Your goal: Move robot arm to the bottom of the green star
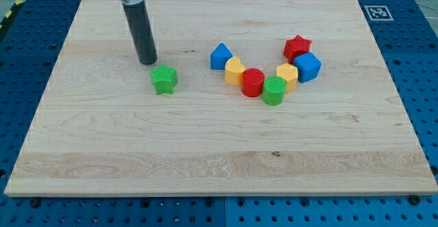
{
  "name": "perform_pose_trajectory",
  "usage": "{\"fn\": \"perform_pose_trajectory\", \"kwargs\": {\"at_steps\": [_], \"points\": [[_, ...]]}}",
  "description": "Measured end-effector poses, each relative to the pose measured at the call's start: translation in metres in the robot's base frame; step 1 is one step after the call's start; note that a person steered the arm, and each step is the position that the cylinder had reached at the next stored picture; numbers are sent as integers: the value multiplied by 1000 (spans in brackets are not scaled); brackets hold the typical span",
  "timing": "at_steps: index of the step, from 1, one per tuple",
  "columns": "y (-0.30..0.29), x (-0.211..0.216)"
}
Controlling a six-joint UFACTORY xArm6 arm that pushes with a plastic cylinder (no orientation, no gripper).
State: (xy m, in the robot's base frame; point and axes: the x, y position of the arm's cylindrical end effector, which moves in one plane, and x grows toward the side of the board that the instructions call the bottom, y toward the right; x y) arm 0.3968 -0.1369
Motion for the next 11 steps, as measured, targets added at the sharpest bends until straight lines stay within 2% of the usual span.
{"fn": "perform_pose_trajectory", "kwargs": {"at_steps": [1, 2, 4, 5, 7, 8, 11], "points": [[-24, 26], [-37, 34], [-11, 89], [23, 89], [37, 93], [64, 110], [70, 87]]}}
